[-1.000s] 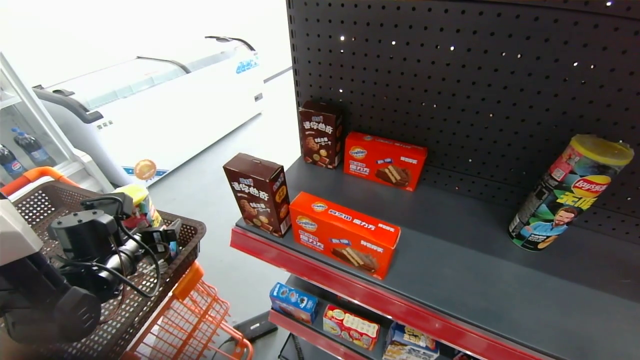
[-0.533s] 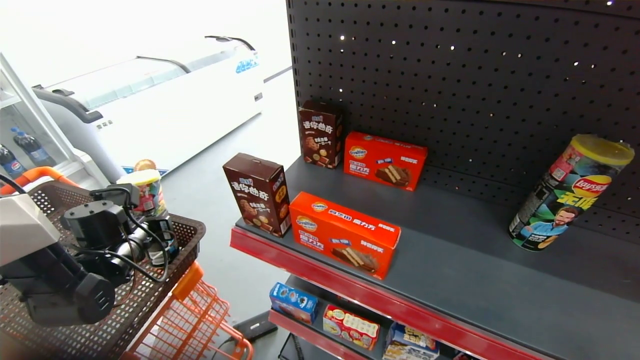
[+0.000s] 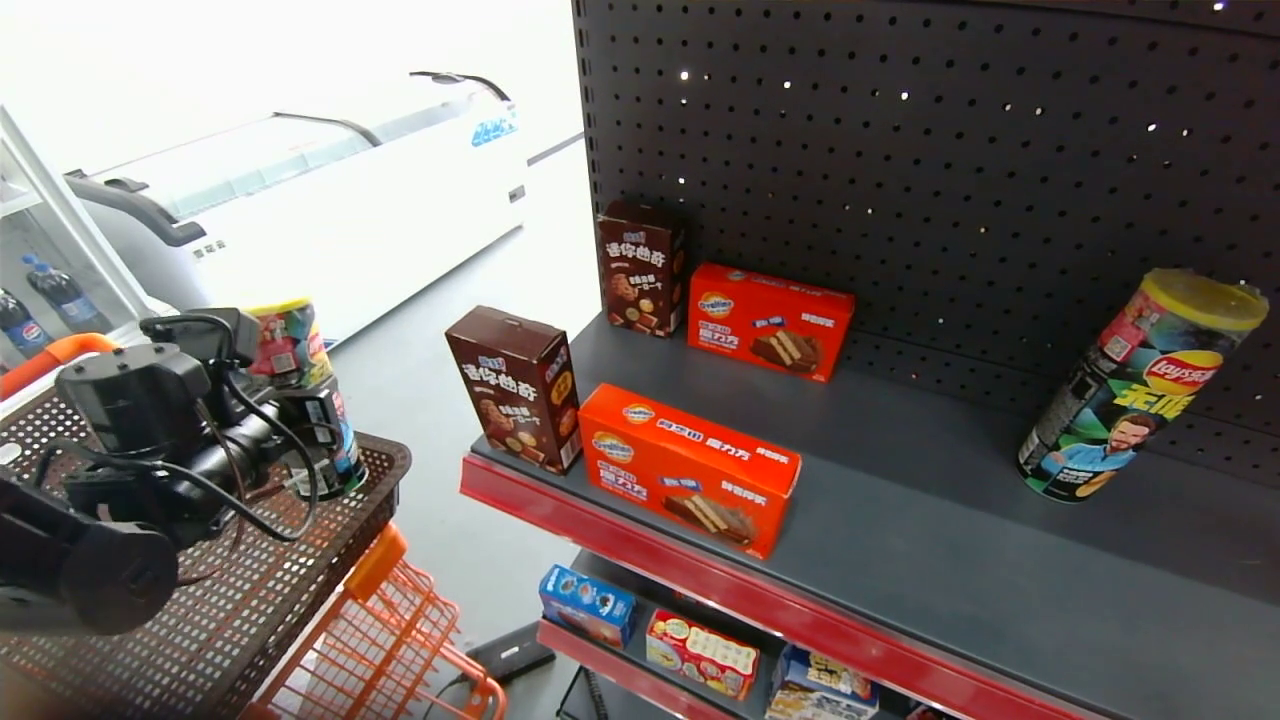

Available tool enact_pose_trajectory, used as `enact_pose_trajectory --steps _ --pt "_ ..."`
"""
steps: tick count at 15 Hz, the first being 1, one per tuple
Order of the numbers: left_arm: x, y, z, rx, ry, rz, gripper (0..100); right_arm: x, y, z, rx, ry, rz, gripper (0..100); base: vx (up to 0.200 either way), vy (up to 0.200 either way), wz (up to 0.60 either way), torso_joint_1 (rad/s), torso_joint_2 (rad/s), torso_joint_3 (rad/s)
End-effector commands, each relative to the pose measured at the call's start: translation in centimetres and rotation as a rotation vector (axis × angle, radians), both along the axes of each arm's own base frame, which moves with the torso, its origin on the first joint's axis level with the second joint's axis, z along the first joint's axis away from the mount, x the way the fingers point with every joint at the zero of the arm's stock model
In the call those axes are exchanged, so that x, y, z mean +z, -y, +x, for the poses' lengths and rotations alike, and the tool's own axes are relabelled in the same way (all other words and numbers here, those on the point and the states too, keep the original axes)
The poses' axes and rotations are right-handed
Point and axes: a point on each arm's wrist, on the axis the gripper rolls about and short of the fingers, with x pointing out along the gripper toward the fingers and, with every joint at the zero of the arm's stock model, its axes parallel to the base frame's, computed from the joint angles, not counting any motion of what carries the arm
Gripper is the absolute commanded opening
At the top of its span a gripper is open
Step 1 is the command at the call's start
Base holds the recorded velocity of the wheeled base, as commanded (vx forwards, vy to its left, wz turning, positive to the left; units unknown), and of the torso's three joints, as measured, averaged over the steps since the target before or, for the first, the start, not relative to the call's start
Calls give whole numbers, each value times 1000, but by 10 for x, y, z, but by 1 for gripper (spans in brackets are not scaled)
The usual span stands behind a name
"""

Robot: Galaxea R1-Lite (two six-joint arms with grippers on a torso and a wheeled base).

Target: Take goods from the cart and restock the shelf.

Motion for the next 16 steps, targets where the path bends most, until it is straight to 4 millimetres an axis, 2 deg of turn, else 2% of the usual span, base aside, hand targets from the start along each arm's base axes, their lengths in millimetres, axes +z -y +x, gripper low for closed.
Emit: enact_pose_trajectory --steps 1,2,6,7,8,10,11,13,16 --pt "54 7 -37 -51 90 7 0 0 0 0 1 0 0 100 0 0 0 0 0 0" --pt "65 9 -51 -78 90 6 0 0 0 0 -1 0 0 100 0 0 0 0 0 0" --pt "83 24 -63 -180 218 14 0 0 0 0 1 0 0 100 0 0 0 0 0 0" --pt "100 36 -82 -267 279 20 0 0 0 0 1 0 0 100 0 0 0 0 0 0" --pt "109 46 -94 -311 260 11 0 0 0 0 -1 0 0 100 0 0 0 0 0 0" --pt "105 49 -114 -357 213 11 0 0 0 0 1 0 0 100 0 0 0 0 0 0" --pt "105 57 -135 -480 229 4 0 0 0 0 1 0 0 100 0 0 0 0 0 0" --pt "104 61 -144 -625 204 -1 0 0 0 0 1 0 0 100 0 0 0 0 0 0" --pt "106 66 -152 -697 188 -6 0 0 0 0 -1 0 0 100 0 0 0 0 0 0"
